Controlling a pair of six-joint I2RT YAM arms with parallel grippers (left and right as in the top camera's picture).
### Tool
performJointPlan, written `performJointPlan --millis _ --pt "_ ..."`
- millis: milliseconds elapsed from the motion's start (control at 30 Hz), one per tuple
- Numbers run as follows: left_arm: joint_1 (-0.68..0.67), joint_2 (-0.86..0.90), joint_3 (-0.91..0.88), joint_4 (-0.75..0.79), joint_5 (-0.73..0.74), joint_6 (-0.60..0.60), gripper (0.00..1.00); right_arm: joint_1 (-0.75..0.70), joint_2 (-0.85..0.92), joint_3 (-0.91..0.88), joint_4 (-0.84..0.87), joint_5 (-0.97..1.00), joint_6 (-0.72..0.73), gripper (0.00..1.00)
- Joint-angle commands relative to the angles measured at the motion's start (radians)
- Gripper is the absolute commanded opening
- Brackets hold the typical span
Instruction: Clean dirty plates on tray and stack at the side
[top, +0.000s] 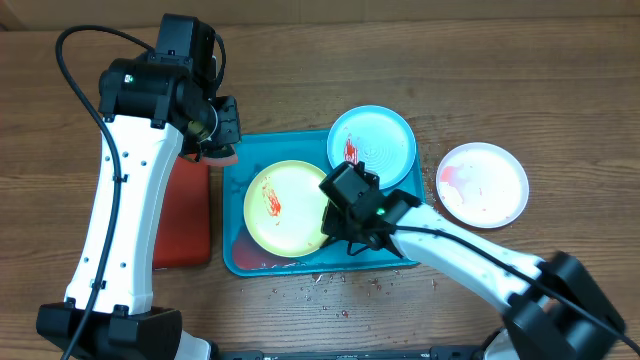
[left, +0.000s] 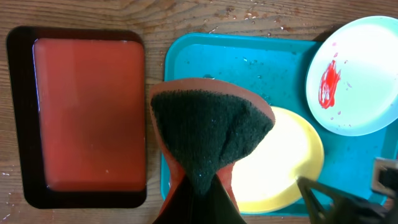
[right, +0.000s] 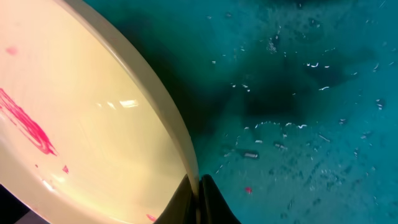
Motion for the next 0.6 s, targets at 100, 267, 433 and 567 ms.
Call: performJointPlan --millis 100,267,433,567 --pt "-0.003 0.002 -0.003 0.000 -0.013 -0.010 0.04 -0.006 0.109 0.018 0.051 -0.059 0.034 0.06" --pt "-0.003 0.002 -0.007 0.001 -0.013 -0.010 0.04 -0.026 0.110 0.029 0.055 -0.054 -0.040 0.38" --pt "-0.008 0.002 -0.069 0.036 -0.002 -0.010 0.04 -0.105 0.110 0.029 0.071 -0.055 -0.161 0.39" --pt "-0.008 0.002 -0.178 0.118 0.044 0.021 0.04 -0.145 0.112 0.029 0.067 -0.057 -0.186 0.30"
